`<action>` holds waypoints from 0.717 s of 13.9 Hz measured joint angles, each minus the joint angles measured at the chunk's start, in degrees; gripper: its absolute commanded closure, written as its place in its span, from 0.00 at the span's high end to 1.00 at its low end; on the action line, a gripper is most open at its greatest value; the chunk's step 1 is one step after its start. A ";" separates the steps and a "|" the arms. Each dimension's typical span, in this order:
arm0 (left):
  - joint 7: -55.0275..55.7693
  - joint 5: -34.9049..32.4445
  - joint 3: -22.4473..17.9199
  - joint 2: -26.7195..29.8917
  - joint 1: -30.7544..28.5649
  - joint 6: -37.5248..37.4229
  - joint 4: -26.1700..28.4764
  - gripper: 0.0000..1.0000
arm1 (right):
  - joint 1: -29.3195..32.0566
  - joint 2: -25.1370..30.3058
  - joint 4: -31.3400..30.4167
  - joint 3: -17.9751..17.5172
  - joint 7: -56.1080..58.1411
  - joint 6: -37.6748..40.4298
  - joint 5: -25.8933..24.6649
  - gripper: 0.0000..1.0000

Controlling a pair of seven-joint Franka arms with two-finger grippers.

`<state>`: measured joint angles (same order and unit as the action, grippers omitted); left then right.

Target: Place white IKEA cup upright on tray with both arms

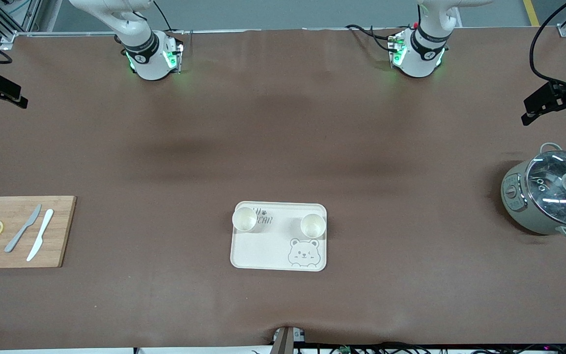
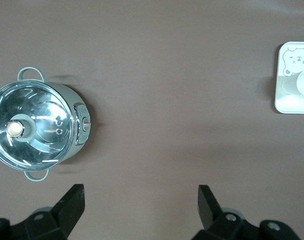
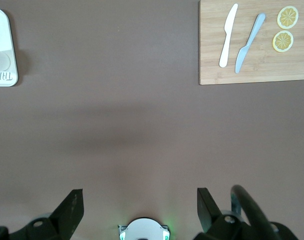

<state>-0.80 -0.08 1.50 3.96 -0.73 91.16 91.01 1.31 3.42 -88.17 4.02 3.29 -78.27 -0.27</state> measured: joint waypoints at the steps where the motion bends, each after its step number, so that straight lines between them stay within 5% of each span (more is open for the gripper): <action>1: 0.00 0.00 0.00 0.00 0.00 0.00 0.01 1.00 | 0.00 0.00 0.00 0.02 -0.03 0.01 0.00 1.00; 10: -0.14 0.00 -0.16 -0.37 -0.09 0.43 0.01 1.00 | 0.00 0.00 -0.01 0.17 -0.06 0.02 0.01 1.00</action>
<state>-0.94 -0.09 1.34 3.59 -0.82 91.60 91.02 1.31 3.42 -88.18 4.18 3.23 -78.26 -0.27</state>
